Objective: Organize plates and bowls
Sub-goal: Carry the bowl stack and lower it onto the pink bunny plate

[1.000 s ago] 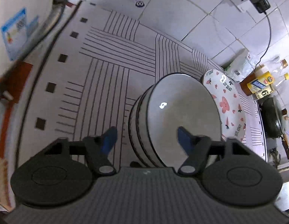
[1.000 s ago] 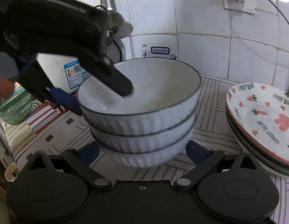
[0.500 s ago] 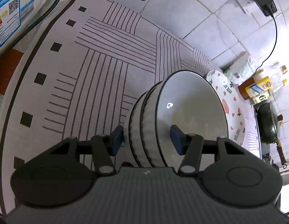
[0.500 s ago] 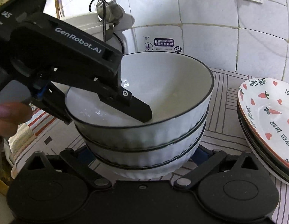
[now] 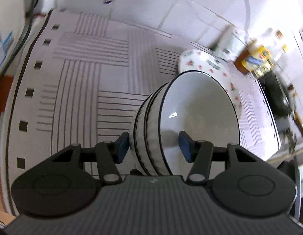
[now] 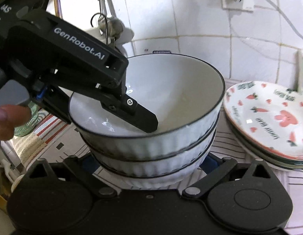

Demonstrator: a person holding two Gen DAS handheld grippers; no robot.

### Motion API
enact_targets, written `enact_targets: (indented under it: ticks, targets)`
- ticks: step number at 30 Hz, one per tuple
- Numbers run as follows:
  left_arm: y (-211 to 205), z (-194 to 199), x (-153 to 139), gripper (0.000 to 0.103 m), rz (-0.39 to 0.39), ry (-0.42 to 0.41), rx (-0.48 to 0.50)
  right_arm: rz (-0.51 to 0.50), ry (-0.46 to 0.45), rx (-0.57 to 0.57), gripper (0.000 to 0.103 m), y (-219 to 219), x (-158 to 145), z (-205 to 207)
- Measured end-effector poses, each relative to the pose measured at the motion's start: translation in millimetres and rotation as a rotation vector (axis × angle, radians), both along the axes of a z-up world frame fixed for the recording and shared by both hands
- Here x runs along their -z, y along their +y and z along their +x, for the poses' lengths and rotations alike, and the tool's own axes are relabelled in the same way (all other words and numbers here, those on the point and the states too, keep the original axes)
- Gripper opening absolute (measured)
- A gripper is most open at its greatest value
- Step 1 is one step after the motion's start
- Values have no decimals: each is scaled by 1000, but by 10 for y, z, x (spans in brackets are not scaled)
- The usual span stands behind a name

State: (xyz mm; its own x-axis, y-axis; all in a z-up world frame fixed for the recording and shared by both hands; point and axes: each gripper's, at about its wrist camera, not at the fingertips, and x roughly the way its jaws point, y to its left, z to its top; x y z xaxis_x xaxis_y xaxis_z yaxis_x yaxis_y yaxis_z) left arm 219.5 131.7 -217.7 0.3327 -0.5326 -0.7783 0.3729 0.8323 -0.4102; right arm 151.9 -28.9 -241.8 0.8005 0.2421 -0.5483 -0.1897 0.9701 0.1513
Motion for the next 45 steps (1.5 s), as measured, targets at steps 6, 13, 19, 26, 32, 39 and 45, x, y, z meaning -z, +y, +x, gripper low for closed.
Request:
enact_targets:
  ticks: [6,13,19,26,32,39,45]
  targets:
    - [-160,-173,-291,53,-15,-13,56,8,-27,44,102,-104,-245,-227]
    - [-475,-219,-508,54,-44,-11,87,-26,-57,80,102,-330,-488,-371]
    - [-841,-112,-623,55,-40,-20,121,-80,-76,90,102,-600,-585,-308]
    - [-1232,152,-615,55,-37,-16,121,-73,-71,102,102,-968,-601,-117]
    - [-1536,377,-412,55,-8,4,111,-72,-38,84,102,-1244,-448,73]
    - [-1850,586,-228,56,40,-2,91,-88,11,52,102,-1517,-215,349]
    - [-1905,715,-132,56,40,39,72,-102,29,46,102,-1568,-111,470]
